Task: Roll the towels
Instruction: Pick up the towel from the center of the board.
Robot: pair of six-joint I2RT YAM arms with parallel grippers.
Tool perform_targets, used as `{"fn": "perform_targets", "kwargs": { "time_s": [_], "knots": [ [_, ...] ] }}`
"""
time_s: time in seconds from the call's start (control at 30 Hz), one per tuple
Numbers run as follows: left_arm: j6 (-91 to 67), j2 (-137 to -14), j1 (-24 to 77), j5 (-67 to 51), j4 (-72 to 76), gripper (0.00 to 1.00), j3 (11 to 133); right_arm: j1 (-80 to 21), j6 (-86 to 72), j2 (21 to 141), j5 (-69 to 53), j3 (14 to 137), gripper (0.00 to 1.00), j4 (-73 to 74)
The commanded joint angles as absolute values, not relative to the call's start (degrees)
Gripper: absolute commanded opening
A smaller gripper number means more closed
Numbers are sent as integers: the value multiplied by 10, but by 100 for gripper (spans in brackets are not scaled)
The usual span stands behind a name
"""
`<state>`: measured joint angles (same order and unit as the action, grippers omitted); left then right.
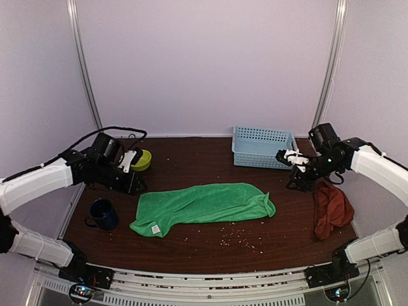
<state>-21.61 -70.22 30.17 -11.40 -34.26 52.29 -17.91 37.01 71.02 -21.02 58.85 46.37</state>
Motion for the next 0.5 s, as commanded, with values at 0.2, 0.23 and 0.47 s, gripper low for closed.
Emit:
{"fn": "perform_targets", "kwargs": {
  "time_s": [0.2,0.23,0.47],
  "knots": [
    [-269,-803,408,62,-553,65,603,-209,267,861,-235,631,53,429],
    [-287,-814,407,80,-568,65,603,-209,256,874,-226,632,53,419],
    [-289,-794,407,31,-506,69,560,-210,190,958,-219,683,65,425]
  ]
}}
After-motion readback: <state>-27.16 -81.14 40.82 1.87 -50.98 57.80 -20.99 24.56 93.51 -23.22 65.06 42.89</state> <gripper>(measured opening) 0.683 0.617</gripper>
